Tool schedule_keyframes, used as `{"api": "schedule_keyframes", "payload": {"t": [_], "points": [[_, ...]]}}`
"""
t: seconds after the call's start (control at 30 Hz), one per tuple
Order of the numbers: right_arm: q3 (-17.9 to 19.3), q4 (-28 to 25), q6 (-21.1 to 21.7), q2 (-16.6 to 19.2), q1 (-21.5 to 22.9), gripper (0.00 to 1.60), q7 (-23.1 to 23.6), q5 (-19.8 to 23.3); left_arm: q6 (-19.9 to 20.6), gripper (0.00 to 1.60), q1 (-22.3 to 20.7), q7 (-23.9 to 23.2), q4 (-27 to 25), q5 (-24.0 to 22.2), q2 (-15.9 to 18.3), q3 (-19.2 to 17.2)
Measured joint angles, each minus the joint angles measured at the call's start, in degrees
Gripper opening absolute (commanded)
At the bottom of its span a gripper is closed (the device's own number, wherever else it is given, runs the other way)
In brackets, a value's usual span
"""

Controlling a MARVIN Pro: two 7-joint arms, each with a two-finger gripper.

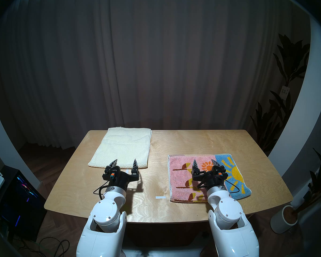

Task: Fold each towel twice and stack them on table

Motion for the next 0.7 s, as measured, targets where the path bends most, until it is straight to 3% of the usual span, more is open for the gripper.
{"api": "schedule_keyframes", "payload": {"t": [0.33, 0.7], "points": [[0.38, -0.10, 0.47, -0.18, -0.05, 1.60, 0.82, 1.03, 0.02, 1.60, 0.11, 0.00, -0.06, -0.93, -0.26, -0.31], [0.06, -3.17, 8.06, -0.60, -0.16, 1.60, 1.45, 18.06, 2.75, 1.60, 1.65, -0.71, -3.76, -16.77, -1.86, -4.27]]}}
